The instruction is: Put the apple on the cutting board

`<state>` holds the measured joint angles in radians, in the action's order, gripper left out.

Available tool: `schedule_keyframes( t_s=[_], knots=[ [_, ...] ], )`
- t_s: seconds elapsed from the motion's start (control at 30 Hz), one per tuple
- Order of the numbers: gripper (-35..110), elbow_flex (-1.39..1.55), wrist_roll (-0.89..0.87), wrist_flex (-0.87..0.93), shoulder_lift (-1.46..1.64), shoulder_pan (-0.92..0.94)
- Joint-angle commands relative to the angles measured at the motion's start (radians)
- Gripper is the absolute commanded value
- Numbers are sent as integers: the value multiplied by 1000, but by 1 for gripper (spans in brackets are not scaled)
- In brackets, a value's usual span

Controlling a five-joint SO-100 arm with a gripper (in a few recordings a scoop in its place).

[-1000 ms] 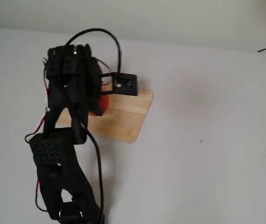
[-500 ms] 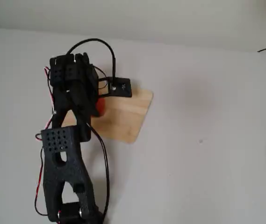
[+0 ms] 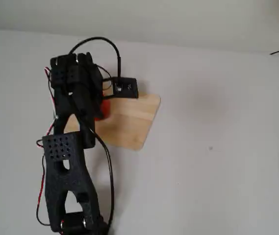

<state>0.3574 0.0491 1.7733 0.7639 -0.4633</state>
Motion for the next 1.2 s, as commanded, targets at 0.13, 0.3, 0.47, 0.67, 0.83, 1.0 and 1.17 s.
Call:
schedule_keyframes(
  t_s=[0.13,0.3,0.47,0.67,0.83,1.0,1.17],
  knots=[
    [71,92,35,52,365,66],
    [71,163,18,51,612,169],
    [71,354,17,43,936,293],
    [69,1126,21,-236,1571,341],
    [68,1681,20,-492,1807,400],
    [68,2106,17,-695,1976,425],
    [62,2353,20,-753,2102,417]
  ],
)
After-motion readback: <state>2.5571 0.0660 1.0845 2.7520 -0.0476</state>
